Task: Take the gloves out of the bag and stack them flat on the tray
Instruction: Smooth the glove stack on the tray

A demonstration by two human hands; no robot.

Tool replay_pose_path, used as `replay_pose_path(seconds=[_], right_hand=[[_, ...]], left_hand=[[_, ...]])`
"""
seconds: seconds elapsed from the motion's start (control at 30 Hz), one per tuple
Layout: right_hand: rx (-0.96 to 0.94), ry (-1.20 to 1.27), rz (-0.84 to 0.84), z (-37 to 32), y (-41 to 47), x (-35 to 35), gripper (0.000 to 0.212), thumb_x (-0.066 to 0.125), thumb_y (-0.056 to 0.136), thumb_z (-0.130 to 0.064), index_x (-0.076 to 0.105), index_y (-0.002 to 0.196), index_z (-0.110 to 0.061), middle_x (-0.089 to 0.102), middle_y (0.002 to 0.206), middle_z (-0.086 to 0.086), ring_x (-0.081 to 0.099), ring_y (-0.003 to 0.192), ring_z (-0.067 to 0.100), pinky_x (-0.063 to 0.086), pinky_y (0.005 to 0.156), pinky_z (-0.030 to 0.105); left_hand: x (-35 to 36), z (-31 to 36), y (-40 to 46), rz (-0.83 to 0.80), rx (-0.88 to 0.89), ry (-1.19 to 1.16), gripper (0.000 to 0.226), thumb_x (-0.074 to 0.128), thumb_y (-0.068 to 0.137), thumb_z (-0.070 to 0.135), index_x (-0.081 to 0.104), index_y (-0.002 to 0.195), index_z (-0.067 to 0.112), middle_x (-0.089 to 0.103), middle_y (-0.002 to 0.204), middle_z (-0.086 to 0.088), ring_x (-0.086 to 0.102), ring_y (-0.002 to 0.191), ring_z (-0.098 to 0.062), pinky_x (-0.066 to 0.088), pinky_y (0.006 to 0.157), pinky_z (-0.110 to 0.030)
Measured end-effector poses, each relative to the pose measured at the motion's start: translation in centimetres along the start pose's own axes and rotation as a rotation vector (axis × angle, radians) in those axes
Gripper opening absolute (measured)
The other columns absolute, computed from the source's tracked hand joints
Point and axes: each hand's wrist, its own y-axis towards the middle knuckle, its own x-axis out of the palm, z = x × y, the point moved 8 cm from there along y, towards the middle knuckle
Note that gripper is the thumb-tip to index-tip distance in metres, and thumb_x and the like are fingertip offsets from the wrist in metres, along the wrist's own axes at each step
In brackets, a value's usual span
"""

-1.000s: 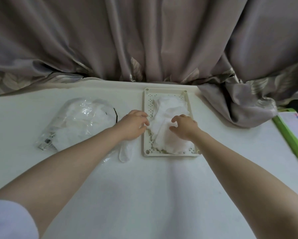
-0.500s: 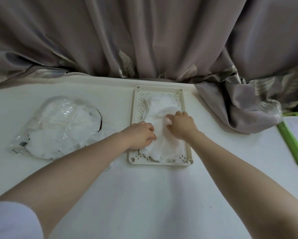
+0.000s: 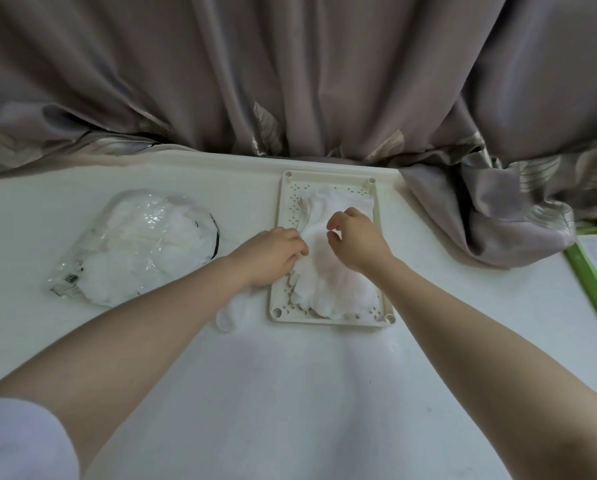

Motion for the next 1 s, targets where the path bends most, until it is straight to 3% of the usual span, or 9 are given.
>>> replay_pose_path(seconds=[0.17,0.3,0.4,0.5,0.67,0.77,0.87,0.93,1.0], right_hand=[[-0.105,0.046,-0.011,-4.5,-1.1,-0.1,0.025,0.046,0.095,-0.016,0.062,0.112,-0.008,0.055,0.115,0.009,0.056,0.102,0.026,0.048,0.088,0.038],[-0.166,0.028,-0.065,-7.3,-2.2,1.1,0.024,0.045,0.095,-0.015,0.063,0.109,-0.006,0.057,0.112,0.011,0.057,0.099,0.027,0.048,0.088,0.04],[-0.185,0.015,-0.078,-8.9,-2.9,2.1,0.023,0.045,0.094,-0.013,0.064,0.105,-0.005,0.058,0.108,0.011,0.057,0.094,0.027,0.049,0.085,0.041],[-0.189,0.016,-0.093,-9.8,-3.5,2.8,0.023,0.045,0.095,-0.012,0.064,0.103,-0.003,0.058,0.107,0.012,0.057,0.095,0.028,0.049,0.085,0.041],[-0.062,0.19,-0.098,-10.7,-4.3,3.2,0.028,0.049,0.096,-0.022,0.06,0.116,-0.006,0.06,0.118,0.011,0.056,0.109,0.025,0.042,0.089,0.028],[0.085,0.548,-0.227,-11.0,-5.4,4.0,0.05,0.051,0.094,-0.041,0.056,0.123,-0.001,0.058,0.126,0.019,0.052,0.118,0.034,0.042,0.099,0.043],[0.119,0.826,-0.367,-11.9,-6.5,4.8,0.055,0.058,0.085,-0.055,0.058,0.123,-0.016,0.063,0.122,0.005,0.055,0.118,0.02,0.04,0.103,0.035],[0.101,0.877,-0.383,-12.1,-6.6,4.9,0.038,0.067,0.085,-0.039,0.06,0.116,-0.019,0.067,0.114,0.002,0.061,0.11,0.016,0.042,0.103,0.033],[0.104,0.866,-0.34,-12.1,-6.6,4.6,0.023,0.067,0.085,-0.018,0.064,0.105,-0.008,0.066,0.099,0.006,0.064,0.096,0.021,0.046,0.098,0.036]], left_hand=[[-2.1,-4.0,-3.7,0.015,-0.132,0.07,0.034,0.044,0.097,0.036,0.056,0.123,0.019,0.051,0.129,-0.001,0.043,0.119,-0.021,0.036,0.097,-0.033],[-0.7,-6.2,-6.6,-0.143,-0.194,0.053,0.057,0.052,0.087,0.056,0.047,0.134,0.025,0.043,0.139,0.005,0.036,0.129,-0.018,0.03,0.102,-0.03],[0.4,-7.4,-8.1,-0.182,-0.217,0.15,0.059,0.058,0.087,0.046,0.04,0.139,0.024,0.043,0.138,0.003,0.038,0.128,-0.019,0.03,0.099,-0.029],[0.6,-7.9,-8.9,-0.14,-0.229,0.167,0.032,0.053,0.092,0.033,0.055,0.122,0.022,0.056,0.119,0.001,0.048,0.114,-0.021,0.034,0.088,-0.029],[-2.4,-7.5,-10.2,0.082,-0.271,-0.376,0.019,0.05,0.09,0.012,0.066,0.099,0.013,0.062,0.091,-0.001,0.054,0.084,-0.018,0.038,0.061,-0.02],[-4.5,-6.6,-10.7,0.174,-0.264,-0.673,0.019,0.051,0.089,0.011,0.069,0.095,0.011,0.066,0.089,-0.006,0.057,0.081,-0.016,0.045,0.071,-0.027],[-5.4,-6.0,-11.0,0.189,-0.256,-0.817,0.018,0.051,0.09,0.013,0.069,0.088,0.014,0.067,0.089,-0.01,0.058,0.078,-0.015,0.045,0.072,-0.028],[-5.6,-6.0,-11.4,0.21,-0.275,-0.884,0.02,0.051,0.09,0.012,0.067,0.081,0.018,0.064,0.081,-0.003,0.058,0.071,-0.013,0.045,0.064,-0.025],[-5.8,-6.1,-11.6,0.23,-0.293,-0.961,0.022,0.05,0.09,0.011,0.066,0.078,0.019,0.062,0.074,0.001,0.058,0.064,-0.011,0.044,0.055,-0.019]])
